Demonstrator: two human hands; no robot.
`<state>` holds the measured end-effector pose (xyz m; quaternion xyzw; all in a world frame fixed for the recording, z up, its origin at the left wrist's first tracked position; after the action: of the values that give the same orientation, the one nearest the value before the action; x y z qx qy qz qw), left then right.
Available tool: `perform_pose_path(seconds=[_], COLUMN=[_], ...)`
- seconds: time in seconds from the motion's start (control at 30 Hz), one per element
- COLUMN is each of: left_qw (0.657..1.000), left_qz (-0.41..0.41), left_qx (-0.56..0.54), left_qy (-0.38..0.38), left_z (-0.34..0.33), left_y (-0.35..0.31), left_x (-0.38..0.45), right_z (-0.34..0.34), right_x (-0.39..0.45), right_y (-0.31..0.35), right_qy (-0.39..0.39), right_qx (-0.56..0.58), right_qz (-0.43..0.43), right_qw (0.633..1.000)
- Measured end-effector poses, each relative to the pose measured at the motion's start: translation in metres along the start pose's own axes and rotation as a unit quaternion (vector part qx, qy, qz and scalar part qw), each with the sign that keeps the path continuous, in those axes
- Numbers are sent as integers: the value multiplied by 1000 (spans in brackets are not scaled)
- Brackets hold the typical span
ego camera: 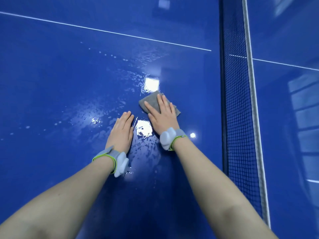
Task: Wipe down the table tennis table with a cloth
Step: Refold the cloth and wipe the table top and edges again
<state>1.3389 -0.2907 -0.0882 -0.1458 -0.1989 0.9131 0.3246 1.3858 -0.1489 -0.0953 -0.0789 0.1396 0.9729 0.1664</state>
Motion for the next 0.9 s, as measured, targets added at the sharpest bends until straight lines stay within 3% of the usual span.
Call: perform_pose_path(seconds=[0.07, 0.17, 0.23, 0.33, 0.47, 0.57, 0.63, 0.77, 0.9], left_qw=[1000, 1000, 1000, 1000, 1000, 1000, 999, 999, 999], left_qz=[6, 7, 6, 8, 7, 3, -5, -17, -17], left_qx=[-9, -3, 0, -3, 1, 0, 0, 2, 2], left_qy=[4, 13, 13, 15, 17, 30, 43, 44, 44], left_z=[2, 5, 4, 3, 1, 0, -1, 5, 6], left_y=[0, 5, 8, 11, 14, 15, 18, 30, 34], left_x=[-9, -22, -26, -33, -43, -54, -61, -78, -89], right_z=[4, 7, 3, -3, -23, -28, -24, -20, -27], right_x=[-8, -30, -35, -40, -58, -81, -91, -107, -107], right_y=[-25, -68, -69, -36, 33, 43, 16, -17, 17], right_qy=[-10, -42, -37, -34, -22, -28, -38, -67, -45], right_qx=[9, 15, 16, 34, 45, 34, 50, 56, 54], right_qz=[-40, -192, -230, -210, -82, 11, -22, -195, -211], right_qw=[999, 980, 972, 977, 995, 999, 998, 977, 975])
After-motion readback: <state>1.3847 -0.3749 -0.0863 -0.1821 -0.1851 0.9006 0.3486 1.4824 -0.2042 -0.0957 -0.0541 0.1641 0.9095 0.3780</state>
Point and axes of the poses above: each hand's wrist, its own x-axis towards the middle knuckle, its own z-axis out of the back of the hand, y = z × x, the point moved 7 cm from there along x, towards the middle knuckle, and after that the axes turned 5 degrees about z, right-handed, at the moved point
